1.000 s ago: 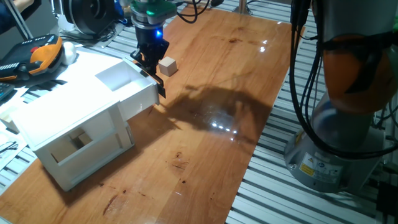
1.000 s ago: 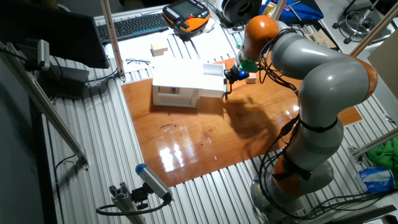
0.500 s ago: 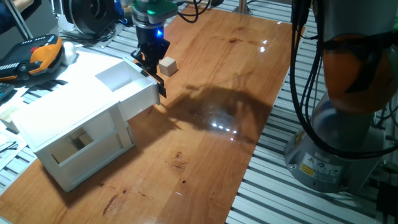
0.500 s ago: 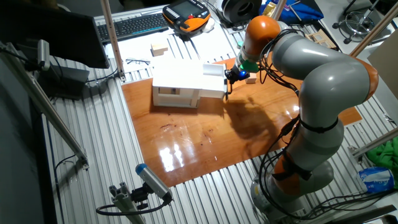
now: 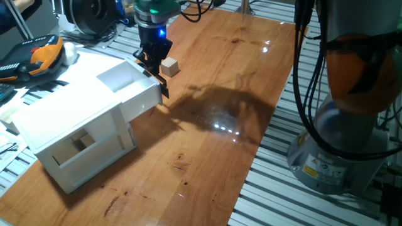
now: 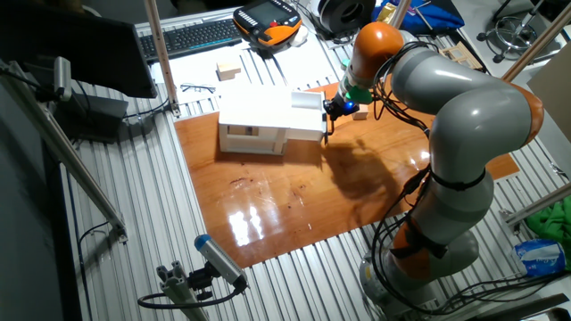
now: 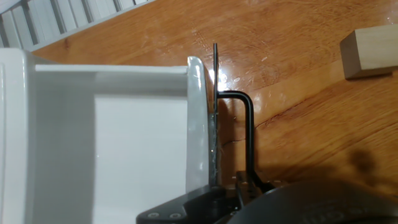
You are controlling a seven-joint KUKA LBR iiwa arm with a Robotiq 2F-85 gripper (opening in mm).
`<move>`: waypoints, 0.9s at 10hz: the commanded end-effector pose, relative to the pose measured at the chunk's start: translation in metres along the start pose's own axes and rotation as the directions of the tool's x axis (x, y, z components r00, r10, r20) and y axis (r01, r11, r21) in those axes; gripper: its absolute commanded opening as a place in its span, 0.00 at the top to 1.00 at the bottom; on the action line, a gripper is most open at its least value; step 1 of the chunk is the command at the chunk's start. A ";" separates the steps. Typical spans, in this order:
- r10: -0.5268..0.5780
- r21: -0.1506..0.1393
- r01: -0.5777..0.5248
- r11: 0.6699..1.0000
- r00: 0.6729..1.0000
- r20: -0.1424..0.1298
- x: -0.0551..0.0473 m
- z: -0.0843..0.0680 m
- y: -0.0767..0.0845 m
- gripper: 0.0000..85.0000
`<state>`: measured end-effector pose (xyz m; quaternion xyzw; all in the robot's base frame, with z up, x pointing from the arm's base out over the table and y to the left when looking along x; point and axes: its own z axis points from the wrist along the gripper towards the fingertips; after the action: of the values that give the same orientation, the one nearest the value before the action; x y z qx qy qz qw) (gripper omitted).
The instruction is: Put things in the drawer
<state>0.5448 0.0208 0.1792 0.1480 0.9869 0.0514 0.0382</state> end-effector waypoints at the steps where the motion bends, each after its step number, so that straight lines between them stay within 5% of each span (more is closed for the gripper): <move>1: -0.001 -0.004 0.001 1.000 1.000 -0.002 0.000 0.000 0.001 1.00; 2: 0.002 -0.006 -0.002 1.000 1.000 0.003 0.000 0.000 0.001 1.00; 3: 0.011 -0.006 -0.011 1.000 1.000 0.009 0.000 0.000 0.001 0.80; 6: 0.024 -0.003 -0.024 1.000 0.999 0.023 0.000 0.000 0.001 0.80; 7: 0.027 -0.004 -0.027 1.000 0.999 0.025 0.000 0.000 0.000 0.60; 9: 0.036 -0.003 -0.036 0.999 0.999 0.028 0.001 -0.001 0.000 0.60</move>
<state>0.5441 0.0211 0.1803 0.1663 0.9834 0.0514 0.0513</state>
